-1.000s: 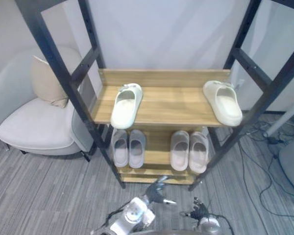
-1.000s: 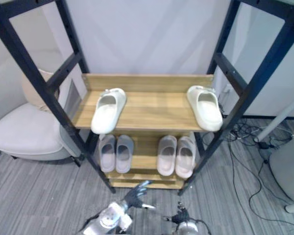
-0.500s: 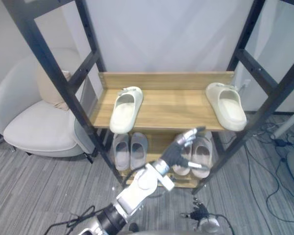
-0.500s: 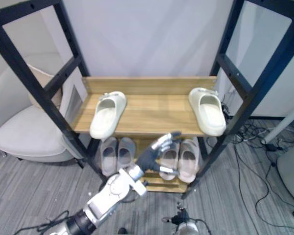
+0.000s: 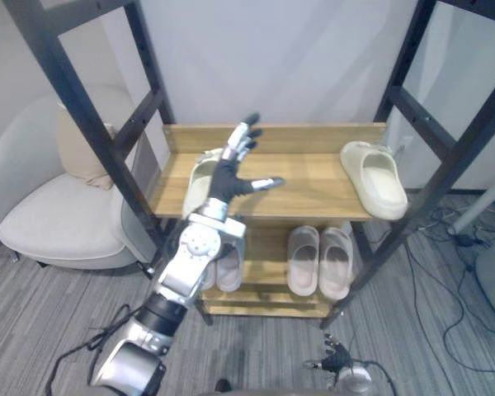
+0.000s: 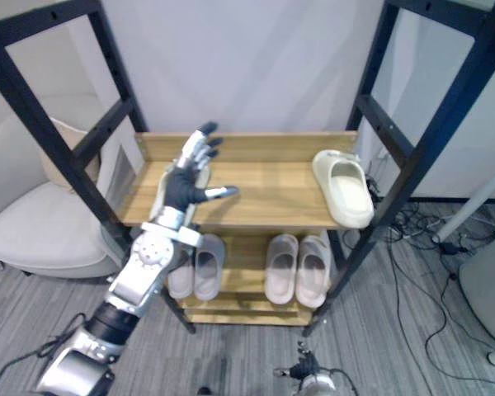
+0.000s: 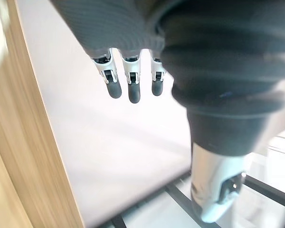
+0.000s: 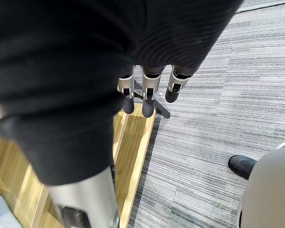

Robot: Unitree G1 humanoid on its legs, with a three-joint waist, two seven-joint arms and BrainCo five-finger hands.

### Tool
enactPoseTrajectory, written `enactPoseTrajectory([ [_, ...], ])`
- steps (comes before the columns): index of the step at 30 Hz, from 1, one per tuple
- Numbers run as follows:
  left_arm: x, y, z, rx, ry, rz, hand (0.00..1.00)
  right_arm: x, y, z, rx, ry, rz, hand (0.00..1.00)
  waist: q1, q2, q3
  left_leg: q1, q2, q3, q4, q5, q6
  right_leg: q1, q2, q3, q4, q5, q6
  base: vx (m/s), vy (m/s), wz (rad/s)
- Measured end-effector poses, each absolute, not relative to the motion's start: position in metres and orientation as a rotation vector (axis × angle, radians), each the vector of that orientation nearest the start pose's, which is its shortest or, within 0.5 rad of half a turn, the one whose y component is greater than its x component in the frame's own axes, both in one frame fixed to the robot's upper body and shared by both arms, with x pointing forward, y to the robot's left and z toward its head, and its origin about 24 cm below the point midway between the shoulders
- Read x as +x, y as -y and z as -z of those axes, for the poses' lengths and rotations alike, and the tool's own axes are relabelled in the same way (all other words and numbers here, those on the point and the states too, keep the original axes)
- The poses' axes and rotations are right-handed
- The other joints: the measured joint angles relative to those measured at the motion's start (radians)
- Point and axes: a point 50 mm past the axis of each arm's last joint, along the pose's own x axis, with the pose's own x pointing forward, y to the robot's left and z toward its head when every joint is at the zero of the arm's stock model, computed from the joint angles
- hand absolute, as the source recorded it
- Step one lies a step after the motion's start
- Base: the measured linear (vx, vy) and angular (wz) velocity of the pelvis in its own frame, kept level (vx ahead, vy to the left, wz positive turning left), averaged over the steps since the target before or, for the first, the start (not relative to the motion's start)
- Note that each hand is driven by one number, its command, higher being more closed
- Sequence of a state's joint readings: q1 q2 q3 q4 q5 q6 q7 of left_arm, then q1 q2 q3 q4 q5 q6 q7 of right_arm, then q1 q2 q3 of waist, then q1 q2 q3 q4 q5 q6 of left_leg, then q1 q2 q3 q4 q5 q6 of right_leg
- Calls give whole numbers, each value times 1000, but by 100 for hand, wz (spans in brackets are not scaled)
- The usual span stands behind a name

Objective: Organize the slippers on the shoe rack

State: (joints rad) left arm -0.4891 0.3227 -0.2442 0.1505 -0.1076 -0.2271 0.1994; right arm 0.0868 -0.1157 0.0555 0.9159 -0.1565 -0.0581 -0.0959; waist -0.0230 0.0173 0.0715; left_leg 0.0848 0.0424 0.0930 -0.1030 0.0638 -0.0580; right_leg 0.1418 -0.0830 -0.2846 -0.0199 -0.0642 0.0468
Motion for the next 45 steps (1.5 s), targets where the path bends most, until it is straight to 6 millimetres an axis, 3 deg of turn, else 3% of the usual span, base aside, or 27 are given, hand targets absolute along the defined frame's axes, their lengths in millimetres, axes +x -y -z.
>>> enactPoseTrajectory([
  [6, 338, -174, -166, 308, 489, -18, 0, 126, 191, 145, -298, -930, 22, 0, -9, -8, 6, -16, 0, 5, 0, -1, -1, -6, 5, 10, -22, 17, 0, 9, -3, -2],
  [10, 343, -187, -173, 344, 484, -56, 0, 126, 191, 144, -295, -930, 20, 0, -13, -17, 14, -22, 0, 7, 0, -3, -4, -16, 5, 16, -22, 17, 0, 7, -5, -3],
  [26, 357, -219, -147, 504, 288, -139, 0, 129, 190, 141, -292, -903, 20, 0, -25, -14, 26, -40, 6, 33, 0, -10, -7, -56, 9, 57, -16, 20, -5, 2, -2, -7],
  [43, 369, -237, -161, 646, 267, -190, 0, 132, 190, 138, -290, -876, 19, 0, -27, -11, 47, -45, 12, 49, 0, -12, -10, -75, 14, 73, -3, 19, -6, -6, -1, -3],
  [44, 371, -238, -163, 667, 257, -197, 100, 132, 190, 138, -288, -873, 20, 0, -28, -11, 47, -45, 12, 49, 0, -12, -10, -76, 13, 74, -2, 19, -6, 0, 0, 0],
  [45, 372, -239, -164, 705, 249, -203, 100, 132, 190, 138, -288, -872, 20, 0, -29, -12, 47, -45, 12, 51, 0, -12, -10, -77, 13, 75, -1, 19, -6, 0, 0, 0],
])
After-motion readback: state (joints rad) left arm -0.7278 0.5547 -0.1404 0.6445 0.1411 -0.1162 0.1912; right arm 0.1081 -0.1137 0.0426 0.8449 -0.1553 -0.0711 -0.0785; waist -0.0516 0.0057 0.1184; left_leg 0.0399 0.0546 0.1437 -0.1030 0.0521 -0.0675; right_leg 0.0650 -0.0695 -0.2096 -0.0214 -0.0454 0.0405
